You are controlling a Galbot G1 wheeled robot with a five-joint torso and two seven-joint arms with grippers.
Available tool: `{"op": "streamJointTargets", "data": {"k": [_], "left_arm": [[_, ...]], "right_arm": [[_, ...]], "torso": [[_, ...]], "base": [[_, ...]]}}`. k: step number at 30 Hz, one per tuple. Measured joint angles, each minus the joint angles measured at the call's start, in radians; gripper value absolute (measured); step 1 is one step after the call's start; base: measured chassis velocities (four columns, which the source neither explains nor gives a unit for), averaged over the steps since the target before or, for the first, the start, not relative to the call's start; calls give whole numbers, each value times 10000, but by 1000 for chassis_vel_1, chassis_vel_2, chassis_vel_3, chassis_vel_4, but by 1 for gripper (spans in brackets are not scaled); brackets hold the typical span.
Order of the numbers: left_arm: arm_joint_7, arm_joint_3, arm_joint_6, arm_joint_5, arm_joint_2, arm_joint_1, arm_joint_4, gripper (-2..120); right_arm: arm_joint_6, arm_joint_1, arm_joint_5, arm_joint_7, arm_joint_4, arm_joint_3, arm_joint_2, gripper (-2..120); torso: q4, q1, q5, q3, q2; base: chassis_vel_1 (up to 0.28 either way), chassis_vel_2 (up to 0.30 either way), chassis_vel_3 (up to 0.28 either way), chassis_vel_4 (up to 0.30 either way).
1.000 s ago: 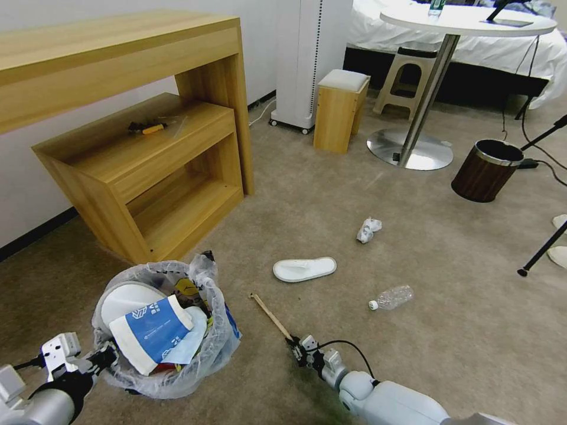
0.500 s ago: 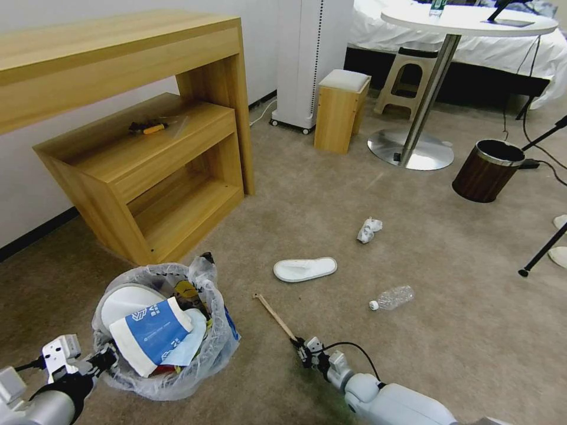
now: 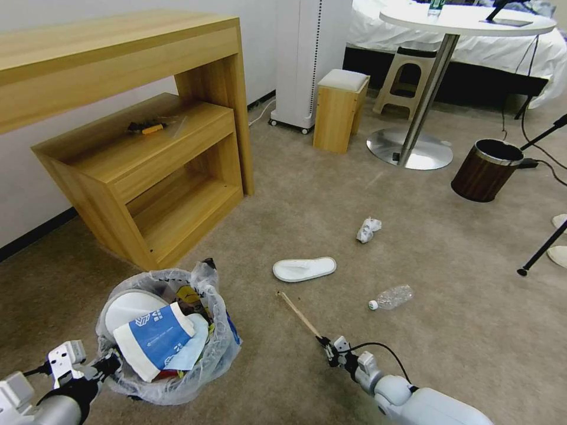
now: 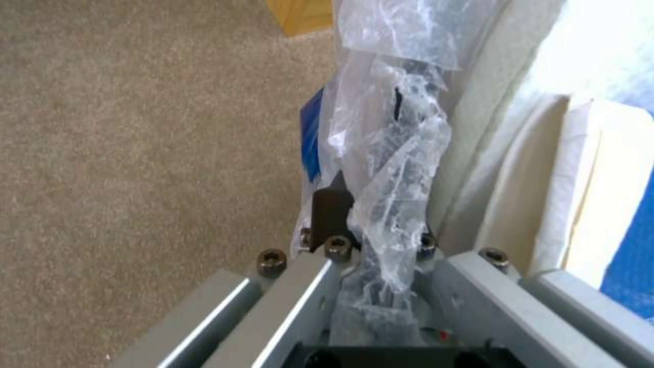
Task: Pick up the trash bin and place the garbage on the floor into it.
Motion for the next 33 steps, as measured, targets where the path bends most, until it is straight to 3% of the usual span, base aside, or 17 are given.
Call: {"op": "streamJointTargets", "data": {"k": [16,22,33], "left_arm": [[238,185,-12,647,-107,29,260,0],[373,345,-57,900,-34,-23,446,0],[471,619,-68,1148,93,-157,622,0]], "right_arm": [[366,-832,-188,-59,1413,1554,-1391,0],[608,-1294,-202,-180,2717,2418,-2166,0],[880,-1340,54,-613,5024,2905,-3391,0]], "torso": [[1,0,-2,0,0],[1,0,-1,0,0],[0,0,-3,0,0]], "base": [[0,0,0,0],[0,0,0,0],[0,0,0,0]]}}
